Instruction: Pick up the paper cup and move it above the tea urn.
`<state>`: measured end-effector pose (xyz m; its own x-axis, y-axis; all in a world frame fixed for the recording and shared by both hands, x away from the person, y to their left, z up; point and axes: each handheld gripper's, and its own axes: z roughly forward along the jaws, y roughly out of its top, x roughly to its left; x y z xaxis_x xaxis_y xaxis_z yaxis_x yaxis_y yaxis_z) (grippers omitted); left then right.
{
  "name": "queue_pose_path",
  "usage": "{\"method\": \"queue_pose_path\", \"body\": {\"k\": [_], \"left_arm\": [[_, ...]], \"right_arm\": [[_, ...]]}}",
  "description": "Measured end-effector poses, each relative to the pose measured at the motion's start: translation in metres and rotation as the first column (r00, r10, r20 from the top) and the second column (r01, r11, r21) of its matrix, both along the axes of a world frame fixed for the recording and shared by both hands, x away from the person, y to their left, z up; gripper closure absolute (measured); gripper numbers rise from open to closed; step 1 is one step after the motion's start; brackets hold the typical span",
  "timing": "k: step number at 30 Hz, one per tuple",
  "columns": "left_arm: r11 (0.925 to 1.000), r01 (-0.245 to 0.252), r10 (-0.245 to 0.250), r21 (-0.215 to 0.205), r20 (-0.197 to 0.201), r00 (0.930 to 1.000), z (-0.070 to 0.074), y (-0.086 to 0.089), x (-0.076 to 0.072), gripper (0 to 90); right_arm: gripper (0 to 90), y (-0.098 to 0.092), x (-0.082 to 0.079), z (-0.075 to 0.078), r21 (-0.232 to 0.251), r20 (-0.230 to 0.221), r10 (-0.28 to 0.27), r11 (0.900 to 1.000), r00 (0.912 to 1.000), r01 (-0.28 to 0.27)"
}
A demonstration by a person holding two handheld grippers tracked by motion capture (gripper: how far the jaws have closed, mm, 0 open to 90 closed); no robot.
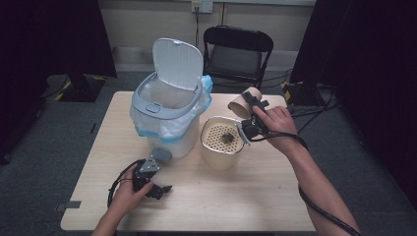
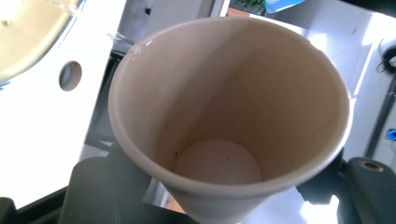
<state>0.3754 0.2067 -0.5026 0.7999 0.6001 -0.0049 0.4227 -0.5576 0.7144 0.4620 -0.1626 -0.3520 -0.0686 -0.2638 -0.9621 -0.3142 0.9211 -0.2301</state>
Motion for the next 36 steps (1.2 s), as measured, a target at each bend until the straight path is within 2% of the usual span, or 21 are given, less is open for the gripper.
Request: {"method": "queue_pose_path", "body": {"k": [4, 6, 7, 8, 9, 13, 14, 15, 16, 17, 18, 19, 22, 23, 25, 26, 27, 31, 32, 34, 36], "left_arm": [[1.0, 0.004, -0.004, 0.007, 0.001, 1.0, 0.0, 0.0, 0.0, 0.0], [1.0, 0.004, -0.004, 0.006, 0.001, 1.0, 0.0, 0.0, 0.0, 0.0], [1.0, 0.004, -0.004, 0.006, 0.001, 1.0, 0.0, 0.0, 0.0, 0.0], [1.0, 0.004, -0.004, 0.006, 0.001, 1.0, 0.0, 0.0, 0.0, 0.0], [1.0, 0.004, -0.004, 0.006, 0.001, 1.0, 0.0, 0.0, 0.0, 0.0], [1.0, 0.004, -0.004, 0.006, 0.001, 1.0, 0.0, 0.0, 0.0, 0.0], [1.0, 0.004, -0.004, 0.006, 0.001, 1.0, 0.0, 0.0, 0.0, 0.0], [1.0, 0.004, -0.004, 0.006, 0.001, 1.0, 0.0, 0.0, 0.0, 0.0], [1.0, 0.004, -0.004, 0.006, 0.001, 1.0, 0.0, 0.0, 0.0, 0.0], [1.0, 0.003, -0.003, 0.006, 0.0, 1.0, 0.0, 0.0, 0.0, 0.0], [1.0, 0.003, -0.003, 0.006, 0.0, 1.0, 0.0, 0.0, 0.0, 0.0], [1.0, 0.004, -0.004, 0.006, 0.001, 1.0, 0.0, 0.0, 0.0, 0.0], [1.0, 0.004, -0.004, 0.006, 0.001, 1.0, 0.0, 0.0, 0.0, 0.0], [1.0, 0.003, -0.003, 0.005, 0.001, 1.0, 0.0, 0.0, 0.0, 0.0], [1.0, 0.004, -0.004, 0.006, 0.001, 1.0, 0.0, 0.0, 0.0, 0.0], [1.0, 0.004, -0.004, 0.006, 0.001, 1.0, 0.0, 0.0, 0.0, 0.0], [1.0, 0.004, -0.004, 0.006, 0.001, 1.0, 0.0, 0.0, 0.0, 0.0], [1.0, 0.003, -0.003, 0.006, 0.001, 1.0, 0.0, 0.0, 0.0, 0.0], [1.0, 0.004, -0.004, 0.007, 0.001, 1.0, 0.0, 0.0, 0.0, 0.0], [1.0, 0.005, -0.005, 0.008, 0.001, 1.0, 0.0, 0.0, 0.0, 0.0], [1.0, 0.005, -0.005, 0.008, 0.001, 1.0, 0.0, 0.0, 0.0, 0.0]], "right_arm": [[32.5, -0.002, 0.001, 0.0, 0.06, -0.062, 0.003, 0.998, 0.9981, 0.001], [32.2, -0.003, 0.003, 0.0, 0.125, -0.12, 0.014, 0.992, 0.9927, 0.001], [31.9, -0.005, 0.005, 0.0, 0.225, -0.212, 0.016, 0.974, 0.977, 0.033], [31.9, -0.005, 0.005, 0.0, 0.225, -0.212, 0.016, 0.974, 0.977, 0.033], [31.9, -0.008, 0.007, 0.001, 0.324, -0.287, 0.032, 0.944, 0.9574, 0.065], [31.4, -0.018, 0.015, 0.003, 0.483, -0.417, 0.081, 0.863, 0.9052, 0.146], [31.4, -0.018, 0.015, 0.003, 0.483, -0.417, 0.081, 0.863, 0.9052, 0.146], [31.2, -0.022, 0.017, 0.004, 0.544, -0.462, 0.11, 0.819, 0.88, 0.183], [31.2, -0.022, 0.017, 0.004, 0.544, -0.462, 0.11, 0.819, 0.88, 0.183], [31.2, -0.026, 0.019, 0.004, 0.588, -0.499, 0.144, 0.78, 0.8544, 0.213], [31.2, -0.026, 0.019, 0.004, 0.588, -0.499, 0.144, 0.78, 0.8544, 0.213], [31.2, -0.027, 0.021, 0.004, 0.607, -0.514, 0.16, 0.762, 0.8425, 0.226], [31.2, -0.031, 0.025, 0.005, 0.656, -0.571, 0.201, 0.695, 0.7963, 0.295], [31.2, -0.034, 0.027, 0.006, 0.677, -0.595, 0.227, 0.658, 0.7708, 0.33], [31.1, -0.036, 0.03, 0.006, 0.697, -0.633, 0.269, 0.607, 0.7262, 0.382], [31.1, -0.036, 0.03, 0.006, 0.697, -0.633, 0.269, 0.607, 0.7262, 0.382], [31.1, -0.036, 0.031, 0.006, 0.704, -0.636, 0.277, 0.591, 0.7205, 0.394], [31.1, -0.038, 0.034, 0.007, 0.722, -0.66, 0.333, 0.527, 0.6736, 0.447], [31.1, -0.038, 0.036, 0.007, 0.728, -0.666, 0.357, 0.501, 0.6544, 0.468], [31.1, -0.038, 0.037, 0.008, 0.727, -0.675, 0.373, 0.484, 0.637, 0.487], [31.0, -0.038, 0.038, 0.009, 0.722, -0.683, 0.378, 0.481, 0.6254, 0.498]]}}
